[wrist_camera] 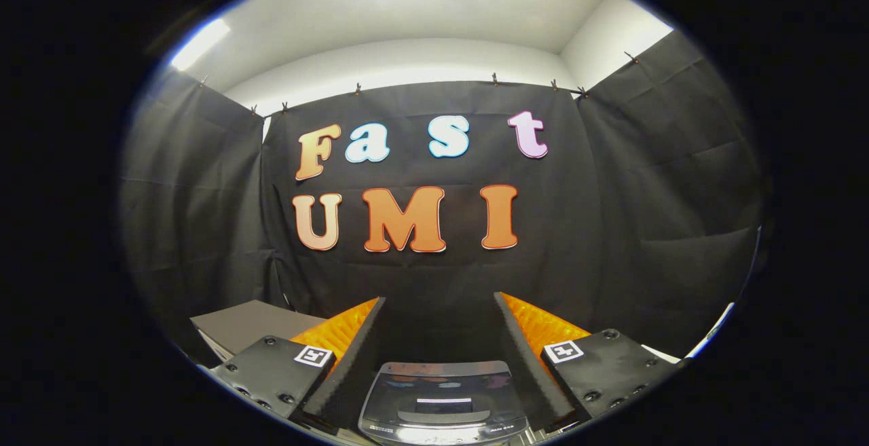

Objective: Put the clothes into the washing machine and then close the washing machine lid.

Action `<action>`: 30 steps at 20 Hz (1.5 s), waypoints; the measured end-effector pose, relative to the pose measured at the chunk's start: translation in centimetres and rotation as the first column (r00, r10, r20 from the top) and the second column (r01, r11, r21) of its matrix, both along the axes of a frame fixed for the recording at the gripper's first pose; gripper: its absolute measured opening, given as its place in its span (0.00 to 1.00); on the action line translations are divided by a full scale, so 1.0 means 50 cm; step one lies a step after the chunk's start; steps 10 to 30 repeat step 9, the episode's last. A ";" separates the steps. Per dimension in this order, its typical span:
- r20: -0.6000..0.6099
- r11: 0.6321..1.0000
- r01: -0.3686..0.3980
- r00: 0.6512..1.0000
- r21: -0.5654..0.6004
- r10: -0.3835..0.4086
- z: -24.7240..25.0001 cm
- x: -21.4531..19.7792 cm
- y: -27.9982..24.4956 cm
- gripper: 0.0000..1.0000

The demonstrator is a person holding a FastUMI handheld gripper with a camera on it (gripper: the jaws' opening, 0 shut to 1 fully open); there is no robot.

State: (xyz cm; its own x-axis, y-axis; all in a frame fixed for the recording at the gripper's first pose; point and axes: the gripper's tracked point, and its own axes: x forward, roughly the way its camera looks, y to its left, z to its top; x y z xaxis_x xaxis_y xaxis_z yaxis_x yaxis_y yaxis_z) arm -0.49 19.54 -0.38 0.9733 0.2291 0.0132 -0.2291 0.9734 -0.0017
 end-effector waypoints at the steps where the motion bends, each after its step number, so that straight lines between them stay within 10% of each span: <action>1: -0.004 1.000 -0.005 1.000 0.006 0.005 -0.004 0.000 -0.011 0.98; 30: -0.006 1.000 0.011 1.000 0.022 -0.011 -0.006 -0.002 -0.117 0.97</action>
